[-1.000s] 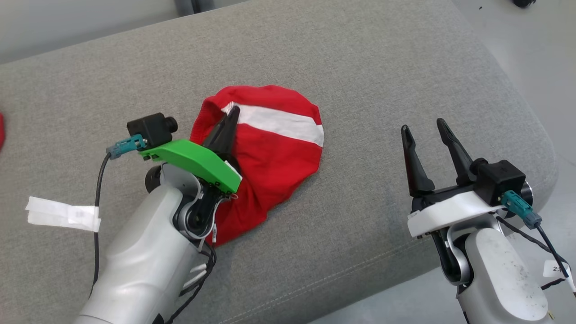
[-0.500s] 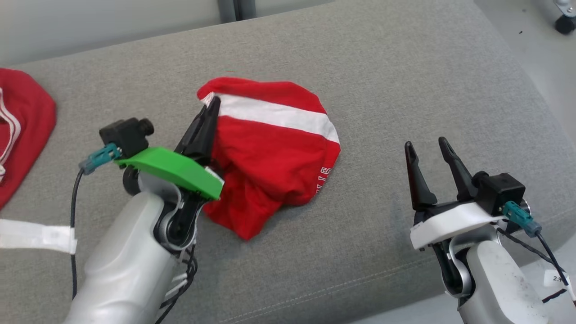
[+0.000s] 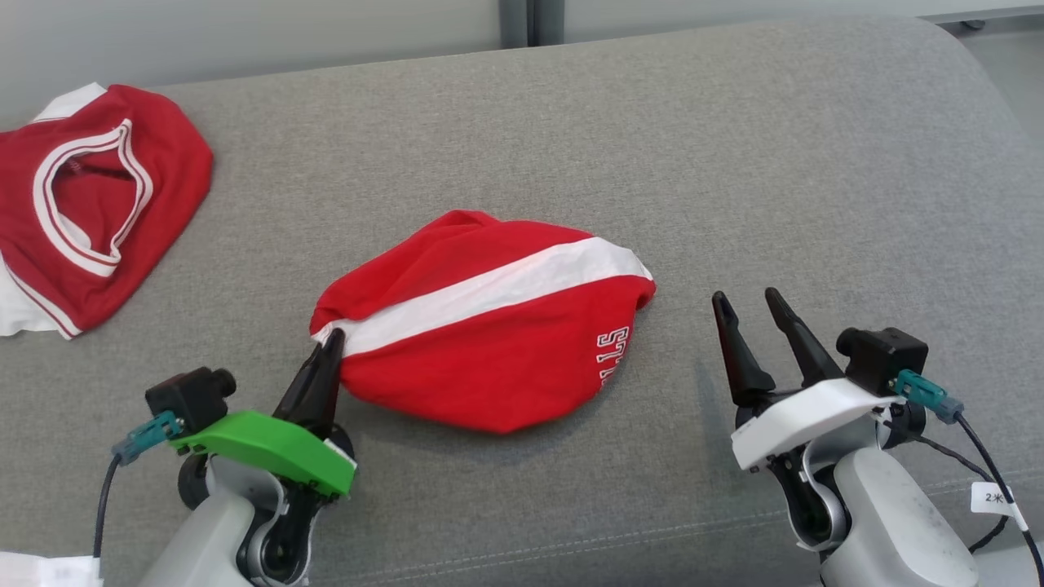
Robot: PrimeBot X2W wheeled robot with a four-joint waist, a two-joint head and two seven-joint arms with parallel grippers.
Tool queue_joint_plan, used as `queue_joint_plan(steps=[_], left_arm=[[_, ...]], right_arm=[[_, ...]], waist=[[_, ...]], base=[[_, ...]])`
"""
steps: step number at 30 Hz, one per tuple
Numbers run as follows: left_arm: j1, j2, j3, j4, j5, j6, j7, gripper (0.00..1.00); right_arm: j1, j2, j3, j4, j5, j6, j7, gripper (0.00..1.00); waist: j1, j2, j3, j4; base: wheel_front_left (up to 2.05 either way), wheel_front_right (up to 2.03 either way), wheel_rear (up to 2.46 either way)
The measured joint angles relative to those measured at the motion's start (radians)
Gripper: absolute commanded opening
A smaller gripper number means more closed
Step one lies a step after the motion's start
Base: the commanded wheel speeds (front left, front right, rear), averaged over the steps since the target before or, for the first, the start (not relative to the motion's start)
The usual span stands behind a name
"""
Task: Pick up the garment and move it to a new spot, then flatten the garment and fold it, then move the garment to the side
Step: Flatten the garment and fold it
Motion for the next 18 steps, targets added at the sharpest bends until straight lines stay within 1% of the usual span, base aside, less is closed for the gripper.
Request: queue_joint_plan(steps=[3, 5, 8, 10, 12, 18], left_arm=[[0.035, 0.038, 0.007, -0.002, 0.007, 0.014, -0.005, 0.00], [0.056, 0.052, 0.014, -0.005, 0.008, 0.017, -0.005, 0.00], [0.076, 0.052, 0.015, -0.016, 0.008, 0.017, -0.005, 0.00], [0.086, 0.051, 0.014, -0.024, 0.013, 0.017, -0.005, 0.00], [0.096, 0.053, 0.007, -0.027, 0.022, 0.024, -0.005, 0.00], [0.132, 0.059, -0.012, -0.029, 0.035, 0.029, -0.005, 0.00]], right_arm=[[-0.029, -0.001, 0.006, 0.018, 0.021, 0.009, 0.016, 1.00], [-0.048, -0.001, 0.016, 0.034, 0.037, 0.015, 0.032, 1.00], [-0.067, -0.001, 0.040, 0.064, 0.077, 0.026, 0.060, 1.00], [-0.079, -0.001, 0.055, 0.088, 0.094, 0.027, 0.086, 1.00], [-0.094, -0.002, 0.072, 0.112, 0.127, 0.035, 0.121, 1.00], [-0.156, -0.002, 0.089, 0.165, 0.200, 0.036, 0.234, 1.00]], waist=[[0.0000, 0.0000, -0.007, 0.026], [0.0000, 0.0000, -0.013, 0.042], [0.0000, 0.0000, -0.024, 0.062], [0.0000, 0.0000, -0.032, 0.073], [0.0000, 0.0000, -0.039, 0.083], [0.0000, 0.0000, -0.046, 0.109]], base=[[0.00, 0.00, 0.00], [0.00, 0.00, 0.00], [0.00, 0.00, 0.00], [0.00, 0.00, 0.00], [0.00, 0.00, 0.00], [0.00, 0.00, 0.00]])
